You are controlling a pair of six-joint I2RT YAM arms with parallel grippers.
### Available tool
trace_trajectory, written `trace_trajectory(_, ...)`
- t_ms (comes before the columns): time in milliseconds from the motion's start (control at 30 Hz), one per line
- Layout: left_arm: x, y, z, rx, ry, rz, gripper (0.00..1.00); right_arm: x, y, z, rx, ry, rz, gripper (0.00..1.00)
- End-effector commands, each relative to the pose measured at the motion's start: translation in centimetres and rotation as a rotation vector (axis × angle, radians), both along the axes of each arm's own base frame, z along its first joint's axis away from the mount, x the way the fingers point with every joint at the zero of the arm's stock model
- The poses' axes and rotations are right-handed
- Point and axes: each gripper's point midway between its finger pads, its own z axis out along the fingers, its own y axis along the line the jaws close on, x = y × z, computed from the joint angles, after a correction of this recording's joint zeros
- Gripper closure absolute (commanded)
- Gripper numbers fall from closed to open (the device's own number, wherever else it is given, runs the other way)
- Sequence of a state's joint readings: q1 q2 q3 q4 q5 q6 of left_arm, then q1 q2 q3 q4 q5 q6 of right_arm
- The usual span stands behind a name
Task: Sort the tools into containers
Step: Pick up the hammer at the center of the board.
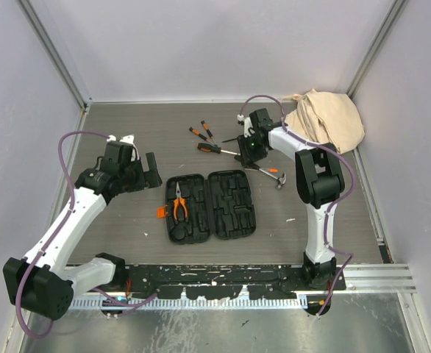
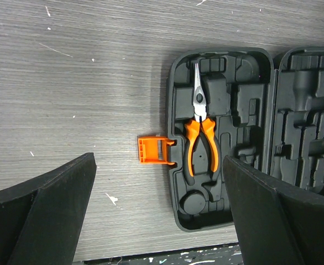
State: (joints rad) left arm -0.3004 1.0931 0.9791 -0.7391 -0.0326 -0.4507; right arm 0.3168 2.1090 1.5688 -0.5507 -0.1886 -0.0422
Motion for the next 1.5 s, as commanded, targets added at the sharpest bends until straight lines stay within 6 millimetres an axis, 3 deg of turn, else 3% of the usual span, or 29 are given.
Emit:
trace_trajectory(0,0.2,0.1,0.6,0.002,-0.024,-0.01,0.01,0.8,0.7,0.7,-0.018,-0.032,0.033,0.57)
trace_trajectory(233,0.2,0.2,0.5,0.009,-0.02,-0.004,0.01,0.5,0.2,-0.6,-0.074,-0.013,0.037,0.74)
trace_trajectory(333,0.3,0.2,0.5,0.009,-0.019,-0.006,0.01,0.5,0.0,0.2,-0.083,-0.03,0.036,0.78)
trace_trajectory(533,0.4,0.1,0.5,0.006,-0.018,-0.011,0.01,0.7,-0.8,4.0,-0.109,-0.122,0.019,0.86)
trace_trajectory(767,0.6,-0.8,0.9,-0.028,-0.034,-0.051,0.01,0.5,-3.4,8.7,-0.179,-0.242,-0.102,1.0)
trace_trajectory(1000,0.6,-1.9,1.6,-0.08,-0.061,-0.086,0.0,-1.2,-4.7,12.2,-0.143,-0.323,-0.202,1.0)
trace_trajectory(1267,1.1,-3.8,3.7,-0.168,-0.142,-0.144,0.01,-4.1,-5.9,15.3,-0.07,-0.433,-0.28,1.0)
trace_trajectory(1467,0.6,-6.1,5.4,-0.182,-0.181,-0.239,0.04,-6.2,-6.3,17.1,-0.138,-0.46,-0.296,1.0)
